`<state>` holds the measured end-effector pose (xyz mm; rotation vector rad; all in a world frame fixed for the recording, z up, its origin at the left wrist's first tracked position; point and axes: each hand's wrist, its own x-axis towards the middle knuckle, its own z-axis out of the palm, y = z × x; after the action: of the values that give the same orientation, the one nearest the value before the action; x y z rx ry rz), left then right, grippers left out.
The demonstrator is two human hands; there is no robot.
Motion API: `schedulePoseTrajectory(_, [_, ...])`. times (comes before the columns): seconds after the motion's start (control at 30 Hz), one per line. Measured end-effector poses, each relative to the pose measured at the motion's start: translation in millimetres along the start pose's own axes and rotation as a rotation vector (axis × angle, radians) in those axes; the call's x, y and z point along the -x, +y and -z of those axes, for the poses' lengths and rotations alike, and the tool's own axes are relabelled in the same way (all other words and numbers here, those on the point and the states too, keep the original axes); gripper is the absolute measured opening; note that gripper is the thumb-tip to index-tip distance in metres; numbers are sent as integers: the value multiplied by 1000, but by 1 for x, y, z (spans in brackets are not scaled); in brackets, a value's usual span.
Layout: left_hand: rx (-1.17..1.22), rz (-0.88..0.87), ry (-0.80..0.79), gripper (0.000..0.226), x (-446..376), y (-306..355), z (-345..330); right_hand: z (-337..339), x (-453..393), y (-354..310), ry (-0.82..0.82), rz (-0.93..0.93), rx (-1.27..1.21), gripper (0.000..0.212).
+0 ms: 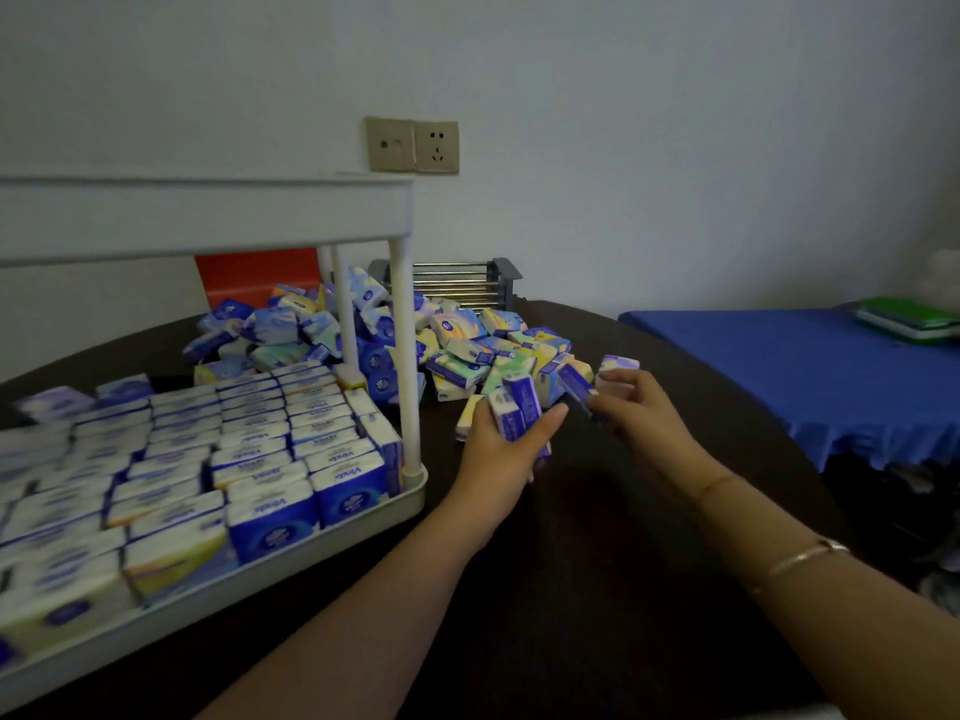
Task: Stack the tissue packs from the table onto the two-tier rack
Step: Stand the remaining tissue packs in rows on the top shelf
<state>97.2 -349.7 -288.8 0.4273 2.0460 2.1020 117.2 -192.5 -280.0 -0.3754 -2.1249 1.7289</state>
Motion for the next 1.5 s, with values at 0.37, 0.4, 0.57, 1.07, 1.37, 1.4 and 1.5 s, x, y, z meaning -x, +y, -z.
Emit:
schedulePoseTrajectory(0.37, [-53,-329,-69,58,75,162,18,-2,103,-168,-265,470,-210,20])
schedulePoseTrajectory(0.4, [-63,-340,-68,55,80,176,25,-5,107,-183,-283,495,-201,20])
schedulePoseTrajectory(0.57, [-4,-340,92,61,94,230,75,-51,121,-238,-423,555,-27,42])
schedulePoseTrajectory(1.07, [-617,-104,325,53,92,258,330,-298,67,-293,-708,300,94,59])
schedulePoseTrajectory(1.37, [-695,-79,246,73,70,246,361,-331,35,-305,-915,254,300,60])
schedulePoseTrajectory(1.4, [-763,-85,256,74,68,244,364,-332,33,-304,-923,246,314,60])
schedulePoseTrajectory(1.5, [-994,-41,278,77,61,237,367,-335,31,-297,-894,245,409,67])
